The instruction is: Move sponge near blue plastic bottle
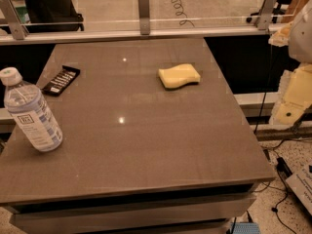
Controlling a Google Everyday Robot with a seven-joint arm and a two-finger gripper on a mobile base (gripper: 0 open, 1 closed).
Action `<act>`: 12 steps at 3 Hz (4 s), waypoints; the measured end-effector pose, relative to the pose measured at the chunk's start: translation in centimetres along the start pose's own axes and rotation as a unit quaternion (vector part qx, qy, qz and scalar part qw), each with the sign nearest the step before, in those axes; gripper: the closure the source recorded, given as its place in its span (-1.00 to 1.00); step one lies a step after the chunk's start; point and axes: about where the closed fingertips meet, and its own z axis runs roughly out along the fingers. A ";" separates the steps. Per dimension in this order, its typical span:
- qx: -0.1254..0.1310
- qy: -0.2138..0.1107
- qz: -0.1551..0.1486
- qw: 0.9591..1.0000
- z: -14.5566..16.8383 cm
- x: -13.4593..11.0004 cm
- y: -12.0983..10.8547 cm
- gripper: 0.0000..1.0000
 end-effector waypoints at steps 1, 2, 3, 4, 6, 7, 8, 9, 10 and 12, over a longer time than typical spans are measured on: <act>0.000 0.000 0.000 1.000 0.0 0.0 0.0 -1.00; 0.004 -0.024 -0.004 1.000 1.2 -0.5 -1.1 -1.00; 0.008 -0.064 -0.013 0.998 3.7 -1.6 -3.7 -1.00; 0.016 -0.101 -0.026 0.994 6.1 -3.1 -6.6 -1.00; 0.028 -0.155 -0.041 0.987 10.8 -6.0 -12.0 -1.00; 0.023 -0.173 -0.038 0.984 13.3 -7.2 -13.6 -1.00; 0.015 -0.188 -0.039 0.981 15.3 -8.8 -14.6 -1.00; 0.006 -0.200 -0.036 0.979 16.9 -9.9 -15.5 -1.00; -0.005 -0.206 -0.026 0.978 18.7 -10.6 -16.0 -1.00; -0.031 -0.205 -0.009 0.978 21.5 -11.9 -15.5 -0.16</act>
Offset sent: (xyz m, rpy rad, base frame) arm 0.0397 0.0078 -0.0244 0.1113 -0.0395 0.0463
